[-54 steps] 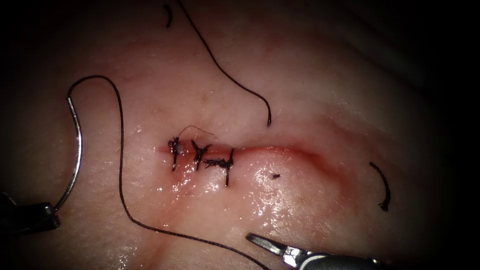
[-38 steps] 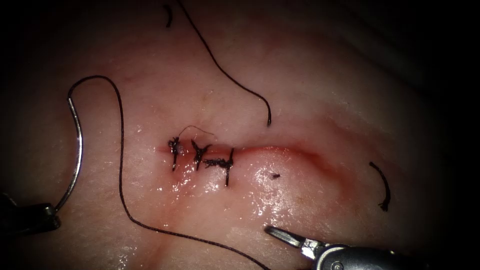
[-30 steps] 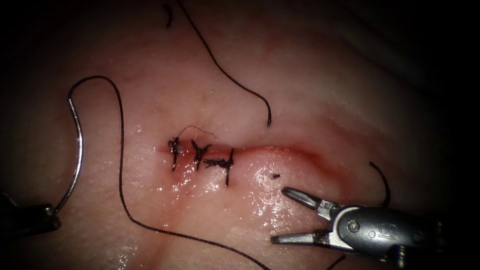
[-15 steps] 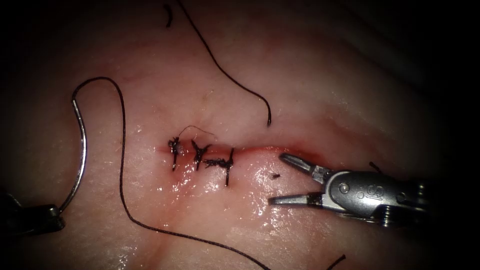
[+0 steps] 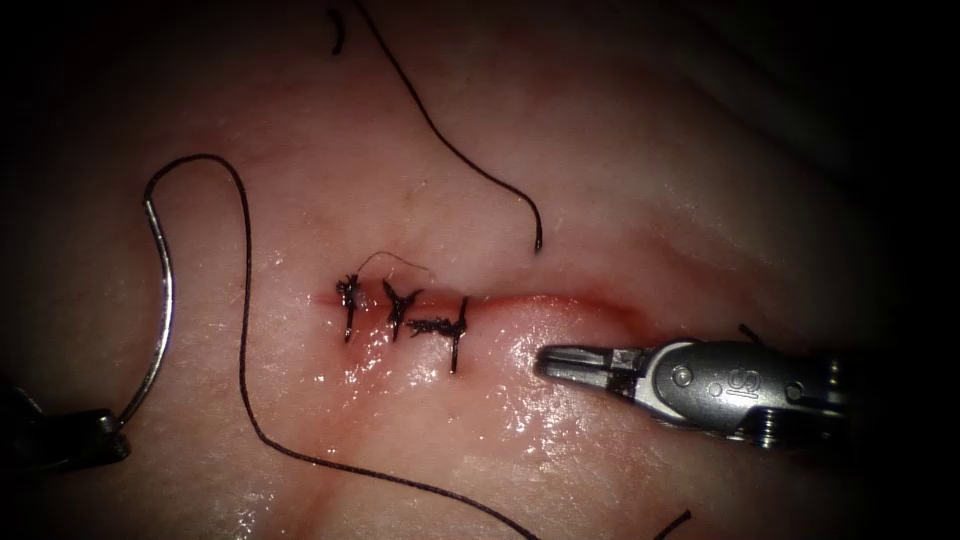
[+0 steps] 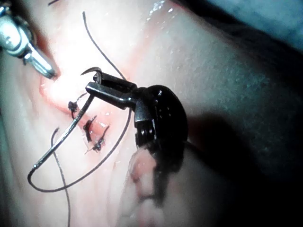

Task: Wound Closure
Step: Pull the suture through the wound with the right needle driver until a short end is left

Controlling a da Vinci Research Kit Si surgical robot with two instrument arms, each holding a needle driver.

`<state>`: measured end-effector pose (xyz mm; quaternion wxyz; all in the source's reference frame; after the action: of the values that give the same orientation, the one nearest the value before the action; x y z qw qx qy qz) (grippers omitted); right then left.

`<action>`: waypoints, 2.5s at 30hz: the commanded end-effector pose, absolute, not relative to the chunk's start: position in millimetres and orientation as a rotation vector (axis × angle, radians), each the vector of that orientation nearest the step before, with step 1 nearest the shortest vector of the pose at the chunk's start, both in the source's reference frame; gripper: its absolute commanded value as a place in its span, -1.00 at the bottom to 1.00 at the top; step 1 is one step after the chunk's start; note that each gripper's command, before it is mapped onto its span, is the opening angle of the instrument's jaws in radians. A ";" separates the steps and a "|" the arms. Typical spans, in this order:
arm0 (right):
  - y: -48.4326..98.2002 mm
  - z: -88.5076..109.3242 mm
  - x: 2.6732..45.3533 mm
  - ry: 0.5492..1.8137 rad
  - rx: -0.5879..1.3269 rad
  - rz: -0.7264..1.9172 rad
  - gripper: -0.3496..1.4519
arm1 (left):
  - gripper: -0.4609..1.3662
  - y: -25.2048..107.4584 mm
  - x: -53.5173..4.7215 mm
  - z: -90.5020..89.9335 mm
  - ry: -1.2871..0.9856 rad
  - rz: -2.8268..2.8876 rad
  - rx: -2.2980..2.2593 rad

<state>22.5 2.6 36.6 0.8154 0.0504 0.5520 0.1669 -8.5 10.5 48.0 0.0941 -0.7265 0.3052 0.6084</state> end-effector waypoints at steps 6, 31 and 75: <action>-1.2 33.5 23.6 1.175 0.138 0.302 -1.00 | -0.88 10.7 -8.4 48.8 0.904 1.808 -2.161; -12.4 23.4 29.6 1.230 0.164 0.195 -1.00 | -0.88 14.5 -6.3 57.2 1.049 2.142 -1.866; 0.9 15.3 23.3 1.380 -0.053 0.139 0.76 | -0.88 12.7 -6.2 56.9 1.007 2.185 -1.846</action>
<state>22.7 1.2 15.2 0.7685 -0.0252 0.6360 0.0653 -6.2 12.7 56.9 0.0568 -0.6076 0.3340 0.7184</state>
